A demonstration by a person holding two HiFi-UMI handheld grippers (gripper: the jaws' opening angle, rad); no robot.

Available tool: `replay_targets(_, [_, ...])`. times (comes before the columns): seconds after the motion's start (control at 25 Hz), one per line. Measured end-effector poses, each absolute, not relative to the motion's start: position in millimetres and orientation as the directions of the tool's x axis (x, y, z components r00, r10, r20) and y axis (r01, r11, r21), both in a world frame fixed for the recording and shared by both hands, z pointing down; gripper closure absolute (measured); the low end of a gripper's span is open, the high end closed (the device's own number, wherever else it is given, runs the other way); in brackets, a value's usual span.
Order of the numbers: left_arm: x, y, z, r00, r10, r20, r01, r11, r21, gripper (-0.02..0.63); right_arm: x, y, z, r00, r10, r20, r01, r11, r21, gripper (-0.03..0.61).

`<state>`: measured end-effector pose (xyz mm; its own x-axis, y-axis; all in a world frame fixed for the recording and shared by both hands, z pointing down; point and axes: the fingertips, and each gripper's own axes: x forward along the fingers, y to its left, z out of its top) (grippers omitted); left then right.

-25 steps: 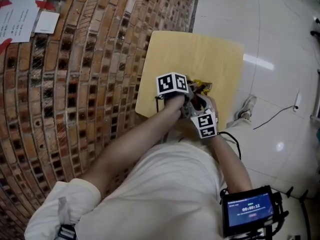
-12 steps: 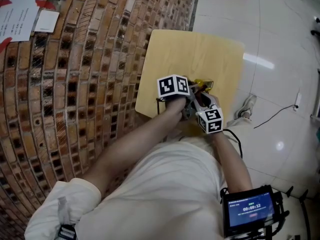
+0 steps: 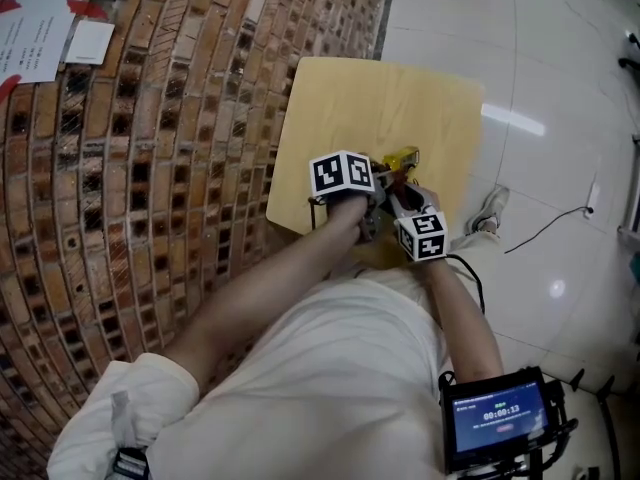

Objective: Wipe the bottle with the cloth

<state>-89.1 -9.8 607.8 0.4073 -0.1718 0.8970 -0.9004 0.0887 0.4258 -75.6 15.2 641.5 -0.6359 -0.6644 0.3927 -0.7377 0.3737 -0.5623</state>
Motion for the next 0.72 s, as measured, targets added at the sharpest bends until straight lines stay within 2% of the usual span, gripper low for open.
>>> replay_targets(0.72, [-89,-2,600,0.442,-0.146,0.885,-0.879,0.126,0.460,0.445,-54,4,686,-0.573,-0.651,0.499,-0.764,0.204,-0.612,0.491])
